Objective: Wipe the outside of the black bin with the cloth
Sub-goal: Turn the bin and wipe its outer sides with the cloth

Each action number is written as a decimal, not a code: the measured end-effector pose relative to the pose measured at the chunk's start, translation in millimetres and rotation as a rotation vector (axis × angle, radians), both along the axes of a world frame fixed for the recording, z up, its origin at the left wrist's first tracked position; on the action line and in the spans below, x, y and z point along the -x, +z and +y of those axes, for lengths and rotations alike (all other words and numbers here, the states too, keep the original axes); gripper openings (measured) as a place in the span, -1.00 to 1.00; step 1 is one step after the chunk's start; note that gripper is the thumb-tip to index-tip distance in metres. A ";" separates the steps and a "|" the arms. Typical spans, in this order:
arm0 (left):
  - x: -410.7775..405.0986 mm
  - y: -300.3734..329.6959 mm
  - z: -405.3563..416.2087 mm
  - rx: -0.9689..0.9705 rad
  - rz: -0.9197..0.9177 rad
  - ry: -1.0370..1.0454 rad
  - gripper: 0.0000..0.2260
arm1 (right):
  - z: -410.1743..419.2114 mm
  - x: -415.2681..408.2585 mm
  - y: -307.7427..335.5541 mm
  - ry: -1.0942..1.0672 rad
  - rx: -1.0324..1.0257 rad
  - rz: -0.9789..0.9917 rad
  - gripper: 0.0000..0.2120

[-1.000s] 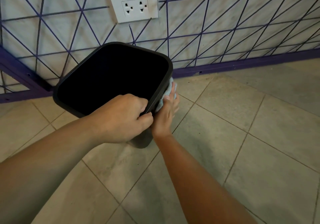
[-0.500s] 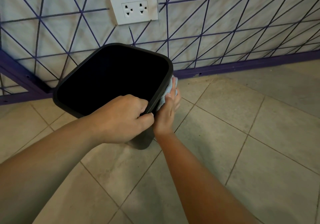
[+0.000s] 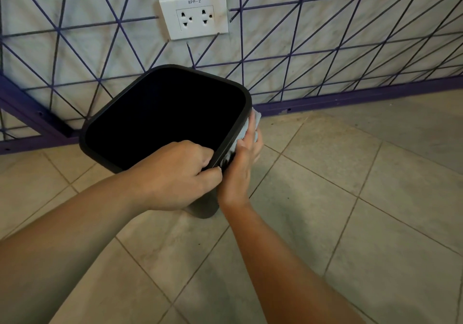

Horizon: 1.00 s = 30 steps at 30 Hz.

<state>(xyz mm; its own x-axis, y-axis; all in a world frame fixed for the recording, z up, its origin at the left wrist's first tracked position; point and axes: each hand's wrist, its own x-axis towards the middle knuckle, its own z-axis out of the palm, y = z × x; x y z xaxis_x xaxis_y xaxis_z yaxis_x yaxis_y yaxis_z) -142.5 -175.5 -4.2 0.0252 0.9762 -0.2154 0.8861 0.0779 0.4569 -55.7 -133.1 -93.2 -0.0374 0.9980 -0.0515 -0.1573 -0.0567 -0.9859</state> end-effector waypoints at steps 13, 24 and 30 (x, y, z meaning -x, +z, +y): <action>0.0 -1.2 2.2 -0.023 -0.005 0.004 -0.66 | 10.1 4.7 -14.5 -0.033 0.143 0.146 -0.30; -0.9 0.7 1.9 0.015 -0.007 0.004 -0.67 | 8.9 -1.3 -1.0 -0.006 0.123 0.067 -0.39; 1.4 -1.3 2.4 0.023 -0.022 0.006 -0.70 | 25.1 4.4 -16.7 -0.035 0.076 0.005 -0.55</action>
